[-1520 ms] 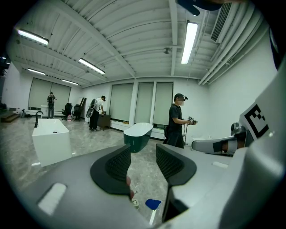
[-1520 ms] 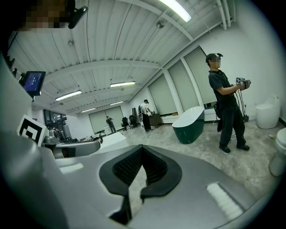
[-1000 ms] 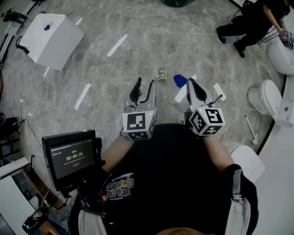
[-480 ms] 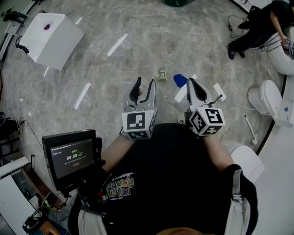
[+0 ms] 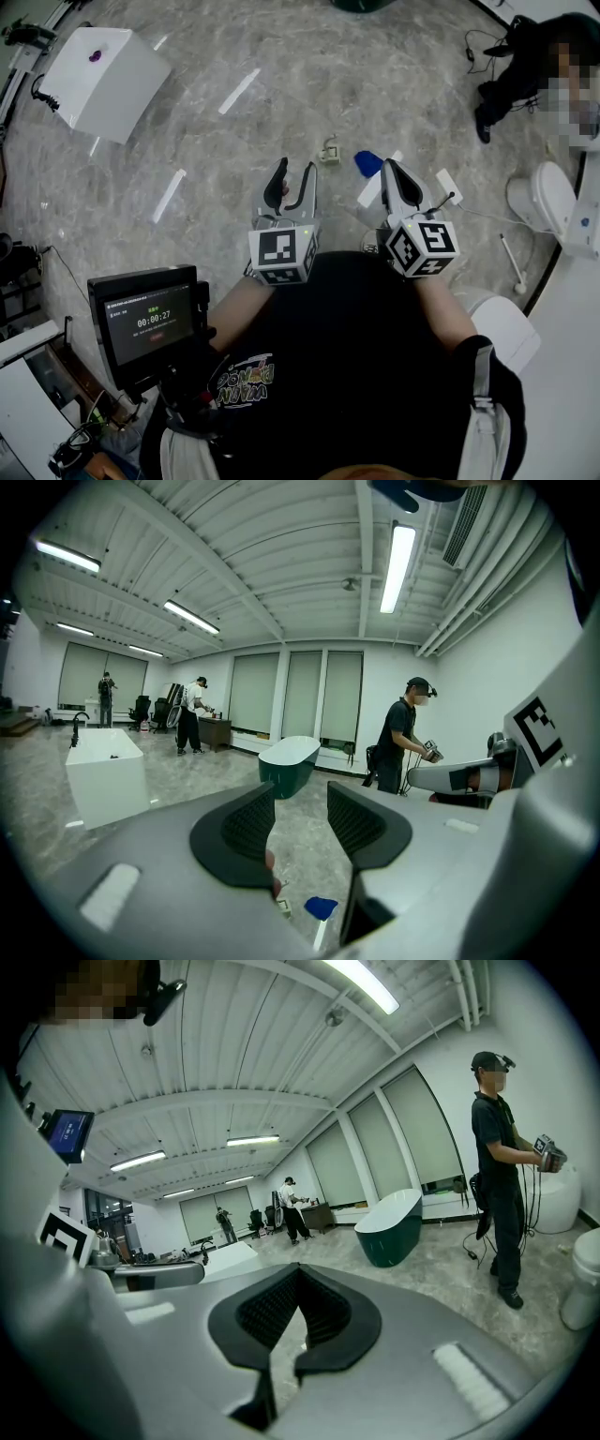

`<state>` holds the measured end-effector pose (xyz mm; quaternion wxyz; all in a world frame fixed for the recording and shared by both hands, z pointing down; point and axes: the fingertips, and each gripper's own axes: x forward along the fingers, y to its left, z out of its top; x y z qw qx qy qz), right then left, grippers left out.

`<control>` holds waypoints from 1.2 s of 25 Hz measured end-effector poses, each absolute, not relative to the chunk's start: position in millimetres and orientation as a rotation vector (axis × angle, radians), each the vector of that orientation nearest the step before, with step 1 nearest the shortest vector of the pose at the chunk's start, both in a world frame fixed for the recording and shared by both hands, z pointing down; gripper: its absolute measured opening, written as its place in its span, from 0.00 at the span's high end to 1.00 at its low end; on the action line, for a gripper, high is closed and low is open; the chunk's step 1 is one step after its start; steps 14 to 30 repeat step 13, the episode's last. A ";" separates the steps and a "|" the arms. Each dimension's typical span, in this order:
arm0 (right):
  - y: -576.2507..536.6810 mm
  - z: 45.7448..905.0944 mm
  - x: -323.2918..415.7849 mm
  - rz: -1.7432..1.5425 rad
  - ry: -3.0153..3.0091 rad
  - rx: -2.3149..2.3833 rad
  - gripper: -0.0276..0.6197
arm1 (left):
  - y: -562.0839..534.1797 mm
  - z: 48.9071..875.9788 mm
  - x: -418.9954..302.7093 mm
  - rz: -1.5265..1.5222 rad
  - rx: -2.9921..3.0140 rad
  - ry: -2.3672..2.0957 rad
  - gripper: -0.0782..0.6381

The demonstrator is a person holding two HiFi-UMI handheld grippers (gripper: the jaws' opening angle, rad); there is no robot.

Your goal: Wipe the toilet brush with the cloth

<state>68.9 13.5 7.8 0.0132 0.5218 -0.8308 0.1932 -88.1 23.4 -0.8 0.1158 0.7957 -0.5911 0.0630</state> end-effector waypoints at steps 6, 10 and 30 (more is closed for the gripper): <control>13.1 6.5 68.3 0.602 -2.591 1.623 0.96 | 22.9 -2.0 -87.6 0.186 2.332 -1.732 0.64; 13.1 5.6 67.8 0.600 -2.593 1.622 0.96 | 22.7 -2.1 -87.5 0.183 2.336 -1.732 0.64; 13.0 5.7 67.5 0.597 -2.593 1.621 0.96 | 22.8 -1.8 -87.9 0.184 2.333 -1.731 0.64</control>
